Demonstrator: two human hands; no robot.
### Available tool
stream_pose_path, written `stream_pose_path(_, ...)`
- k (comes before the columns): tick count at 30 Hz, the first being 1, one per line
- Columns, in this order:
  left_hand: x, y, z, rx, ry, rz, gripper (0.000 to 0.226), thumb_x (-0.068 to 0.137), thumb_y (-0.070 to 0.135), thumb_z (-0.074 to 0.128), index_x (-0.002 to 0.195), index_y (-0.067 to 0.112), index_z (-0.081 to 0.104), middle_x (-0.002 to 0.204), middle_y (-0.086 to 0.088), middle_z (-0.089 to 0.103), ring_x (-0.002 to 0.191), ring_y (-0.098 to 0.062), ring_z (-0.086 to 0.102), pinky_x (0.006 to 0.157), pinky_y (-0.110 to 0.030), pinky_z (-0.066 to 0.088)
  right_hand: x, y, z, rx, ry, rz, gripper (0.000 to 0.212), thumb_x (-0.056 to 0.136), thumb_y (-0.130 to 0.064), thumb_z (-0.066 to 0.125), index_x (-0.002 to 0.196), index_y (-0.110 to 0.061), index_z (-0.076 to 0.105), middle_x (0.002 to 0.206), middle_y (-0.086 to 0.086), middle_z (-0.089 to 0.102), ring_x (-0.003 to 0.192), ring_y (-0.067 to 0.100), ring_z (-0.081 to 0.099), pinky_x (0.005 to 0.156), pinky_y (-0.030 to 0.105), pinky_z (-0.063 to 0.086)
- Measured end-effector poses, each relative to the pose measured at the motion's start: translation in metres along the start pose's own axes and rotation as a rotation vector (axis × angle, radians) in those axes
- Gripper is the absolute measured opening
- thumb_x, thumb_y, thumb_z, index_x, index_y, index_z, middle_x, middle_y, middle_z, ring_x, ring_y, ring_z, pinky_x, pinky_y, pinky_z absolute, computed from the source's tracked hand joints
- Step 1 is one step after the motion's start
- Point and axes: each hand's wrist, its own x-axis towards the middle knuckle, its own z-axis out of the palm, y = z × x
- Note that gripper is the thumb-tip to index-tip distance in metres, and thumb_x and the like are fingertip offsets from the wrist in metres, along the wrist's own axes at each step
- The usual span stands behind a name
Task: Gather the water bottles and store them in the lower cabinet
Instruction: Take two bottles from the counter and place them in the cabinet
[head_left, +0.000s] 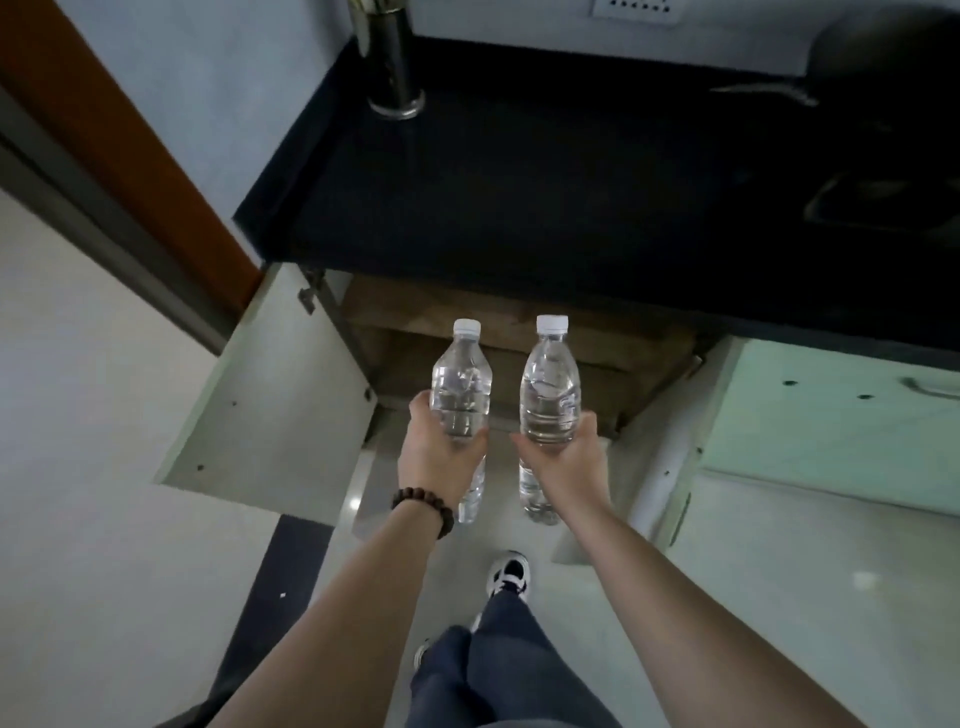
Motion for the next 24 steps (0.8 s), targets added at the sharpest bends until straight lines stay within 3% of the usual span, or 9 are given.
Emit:
stream_pose_path(3, 0.018, 0.007, 0.017, 0.041, -0.055, 0.003, 0.068, 0.077, 0.036, 0.075, 0.129, 0.030, 0.032, 0.100, 0.012, 0.063, 0.085, -0.011, 0.065, 0.080, -0.040, 0.056, 0.018, 0.008, -0.005, -0.014, 0.050, 0.032, 0.046, 0.073, -0.032, 0.078, 0.102, -0.019, 0.045, 0.085, -0.009, 0.058, 0.074, 0.007, 0.057, 0.055, 0.020, 0.039)
stream_pose_path(8, 0.057, 0.012, 0.045, 0.124, -0.091, -0.035, 0.061, 0.074, 0.039, 0.073, 0.122, 0.032, 0.035, 0.096, 0.011, 0.063, 0.080, -0.010, 0.066, 0.073, -0.039, 0.058, 0.061, 0.030, -0.002, -0.028, 0.104, 0.108, 0.041, 0.073, -0.035, 0.075, 0.098, -0.023, 0.045, 0.087, -0.004, 0.063, 0.080, 0.017, 0.063, 0.071, 0.034, 0.050)
stream_pose_path(17, 0.126, -0.028, 0.086, 0.166, -0.184, -0.089, 0.049, 0.077, 0.034, 0.076, 0.108, 0.028, 0.039, 0.090, 0.008, 0.062, 0.073, -0.006, 0.063, 0.055, -0.023, 0.046, 0.129, 0.085, 0.045, 0.032, 0.127, 0.228, 0.046, 0.066, -0.044, 0.071, 0.101, -0.019, 0.055, 0.080, -0.006, 0.067, 0.069, 0.012, 0.066, 0.059, 0.035, 0.056)
stream_pose_path(20, 0.168, -0.051, 0.109, 0.133, -0.209, -0.041, 0.049, 0.080, 0.030, 0.074, 0.112, 0.027, 0.038, 0.089, 0.009, 0.062, 0.070, -0.004, 0.061, 0.054, -0.018, 0.042, 0.164, 0.105, 0.068, 0.100, 0.215, 0.236, 0.045, 0.070, -0.034, 0.078, 0.103, -0.017, 0.052, 0.083, -0.008, 0.066, 0.071, 0.007, 0.063, 0.059, 0.021, 0.048)
stream_pose_path(24, 0.239, -0.077, 0.153, 0.057, -0.208, 0.089, 0.055, 0.075, 0.031, 0.078, 0.110, 0.033, 0.036, 0.096, 0.013, 0.059, 0.084, -0.009, 0.061, 0.071, -0.027, 0.047, 0.225, 0.132, 0.094, 0.165, 0.291, 0.190, 0.046, 0.074, -0.030, 0.079, 0.106, -0.017, 0.049, 0.087, -0.007, 0.060, 0.073, 0.008, 0.056, 0.058, 0.016, 0.037)
